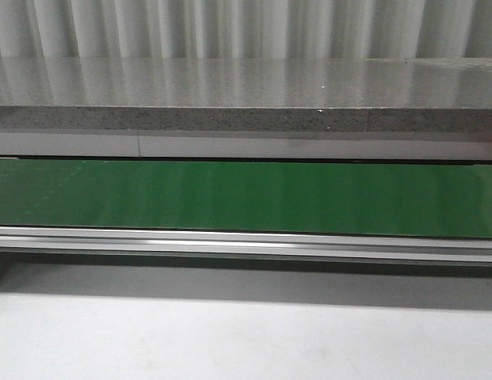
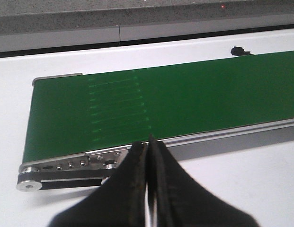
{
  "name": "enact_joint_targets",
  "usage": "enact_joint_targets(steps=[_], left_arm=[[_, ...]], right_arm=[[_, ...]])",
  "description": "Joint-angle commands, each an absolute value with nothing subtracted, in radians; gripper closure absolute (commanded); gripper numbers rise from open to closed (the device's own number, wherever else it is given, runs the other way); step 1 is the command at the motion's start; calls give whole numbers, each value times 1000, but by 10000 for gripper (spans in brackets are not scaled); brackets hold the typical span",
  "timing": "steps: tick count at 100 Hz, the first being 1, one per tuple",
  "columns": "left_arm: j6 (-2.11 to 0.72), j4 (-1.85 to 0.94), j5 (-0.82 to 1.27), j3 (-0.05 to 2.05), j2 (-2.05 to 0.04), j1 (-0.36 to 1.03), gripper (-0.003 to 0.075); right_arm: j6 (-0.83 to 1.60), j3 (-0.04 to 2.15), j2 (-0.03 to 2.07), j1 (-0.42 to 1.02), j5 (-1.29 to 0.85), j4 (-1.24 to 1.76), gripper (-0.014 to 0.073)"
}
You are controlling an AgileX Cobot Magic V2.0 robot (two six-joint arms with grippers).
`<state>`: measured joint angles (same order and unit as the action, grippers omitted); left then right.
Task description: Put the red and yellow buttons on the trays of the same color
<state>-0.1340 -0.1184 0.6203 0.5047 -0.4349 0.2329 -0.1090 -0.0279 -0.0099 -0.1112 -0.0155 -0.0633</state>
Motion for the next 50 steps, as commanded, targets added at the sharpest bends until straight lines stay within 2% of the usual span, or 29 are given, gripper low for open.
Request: enact_joint_targets(steps=[1, 38, 50], left_arm=[[-132, -135, 547, 530, -438, 240, 741], [-132, -115, 547, 523, -430, 233, 741], [-94, -43, 409, 474, -379, 210, 741]], right_arm=[[-109, -8, -27, -118, 63, -62, 652], [-109, -8, -27, -118, 63, -62, 652], [-109, -8, -27, -118, 63, -62, 652]])
